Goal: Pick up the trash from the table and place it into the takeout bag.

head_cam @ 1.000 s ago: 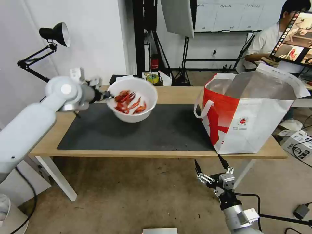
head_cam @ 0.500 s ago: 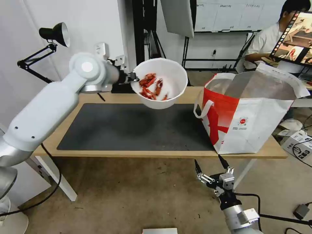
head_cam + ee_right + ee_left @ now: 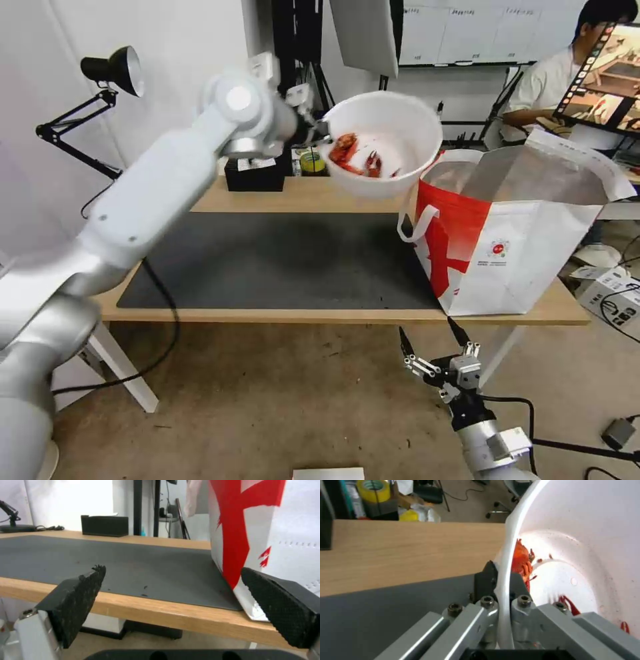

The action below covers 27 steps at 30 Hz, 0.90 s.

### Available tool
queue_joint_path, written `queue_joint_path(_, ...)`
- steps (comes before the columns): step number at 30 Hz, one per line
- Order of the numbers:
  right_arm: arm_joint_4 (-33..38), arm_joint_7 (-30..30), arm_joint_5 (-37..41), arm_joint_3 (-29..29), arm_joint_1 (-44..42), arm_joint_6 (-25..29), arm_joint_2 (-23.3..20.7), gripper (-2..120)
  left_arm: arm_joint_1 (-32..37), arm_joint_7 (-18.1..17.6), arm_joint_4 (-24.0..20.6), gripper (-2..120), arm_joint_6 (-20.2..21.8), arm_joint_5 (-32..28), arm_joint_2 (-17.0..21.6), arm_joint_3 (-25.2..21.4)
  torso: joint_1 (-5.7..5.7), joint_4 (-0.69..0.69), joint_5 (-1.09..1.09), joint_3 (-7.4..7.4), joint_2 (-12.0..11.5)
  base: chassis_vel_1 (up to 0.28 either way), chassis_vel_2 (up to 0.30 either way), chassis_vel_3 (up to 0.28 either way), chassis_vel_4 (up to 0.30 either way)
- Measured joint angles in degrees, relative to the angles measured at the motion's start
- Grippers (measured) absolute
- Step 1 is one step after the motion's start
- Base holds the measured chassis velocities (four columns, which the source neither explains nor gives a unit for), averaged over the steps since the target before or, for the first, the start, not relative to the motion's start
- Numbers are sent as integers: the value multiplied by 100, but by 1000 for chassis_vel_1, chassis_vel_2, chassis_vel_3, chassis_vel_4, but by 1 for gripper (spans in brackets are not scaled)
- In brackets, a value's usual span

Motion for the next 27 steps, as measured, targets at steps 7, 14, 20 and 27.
queue_joint_path(7,0,0,0,0,0,0,0,100,-304,18,647,0,4,177,-674,138,0,1,-1,0,0,0,0,0,0)
queue_joint_path(14,0,0,0,0,0,0,0,100,-484,37,1114,0,13,395,-1366,205,0,1,-2,0,0,0,0,0,0)
queue_joint_path(20,1,0,0,0,0,0,0,100,-552,40,1317,0,16,491,-1739,212,0,0,-1,0,0,0,0,0,0)
queue_joint_path(27,0,0,0,0,0,0,0,100,-753,63,1699,0,16,648,-2175,184,-1,2,-2,0,0,0,0,0,0)
